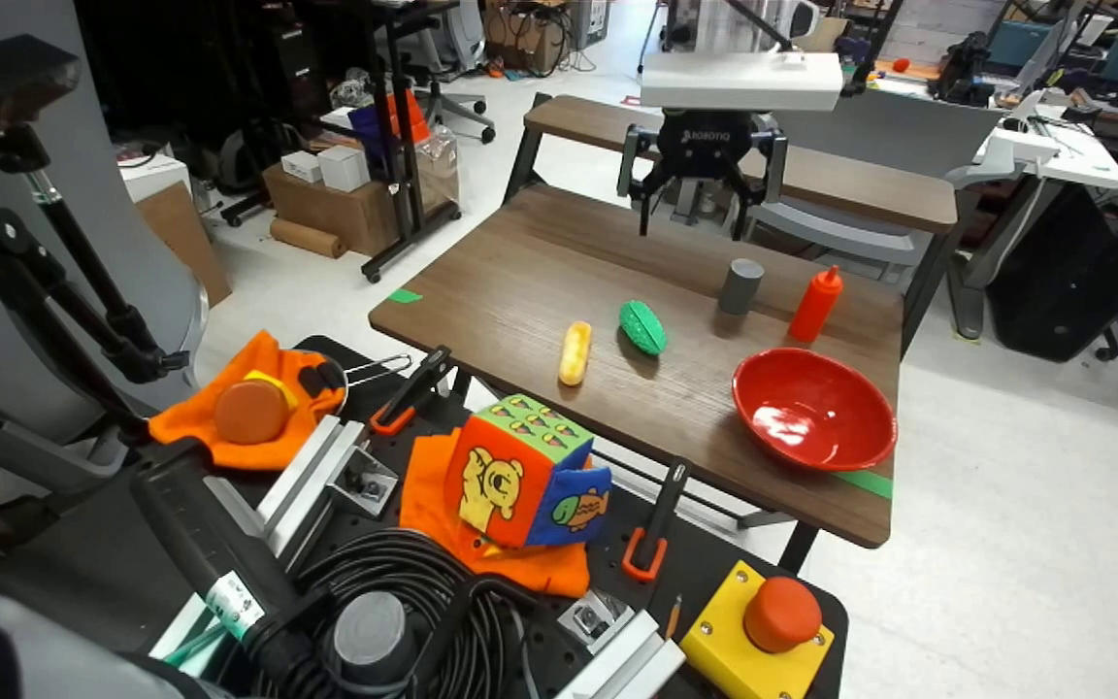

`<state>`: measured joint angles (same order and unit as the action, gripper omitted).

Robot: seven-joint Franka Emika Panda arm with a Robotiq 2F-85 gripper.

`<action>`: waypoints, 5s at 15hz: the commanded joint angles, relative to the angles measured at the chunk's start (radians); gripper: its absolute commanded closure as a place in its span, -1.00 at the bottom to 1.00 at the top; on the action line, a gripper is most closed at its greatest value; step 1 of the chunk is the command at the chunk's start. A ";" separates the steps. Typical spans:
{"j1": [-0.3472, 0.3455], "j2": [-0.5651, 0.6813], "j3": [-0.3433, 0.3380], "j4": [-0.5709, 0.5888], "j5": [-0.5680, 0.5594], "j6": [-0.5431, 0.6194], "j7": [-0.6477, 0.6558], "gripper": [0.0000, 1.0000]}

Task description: Put the green object in the red bowl

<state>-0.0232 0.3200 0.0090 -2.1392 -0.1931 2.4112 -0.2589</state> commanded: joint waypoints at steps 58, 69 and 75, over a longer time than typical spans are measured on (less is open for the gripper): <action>-0.028 0.249 -0.079 0.381 -0.249 -0.459 -0.075 0.58; 0.032 0.437 -0.145 0.419 -0.418 -0.343 0.112 0.58; 0.056 0.445 -0.186 0.360 -0.597 -0.256 0.258 0.58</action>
<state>0.0145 0.7811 -0.1501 -1.7313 -0.7084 2.1063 -0.0643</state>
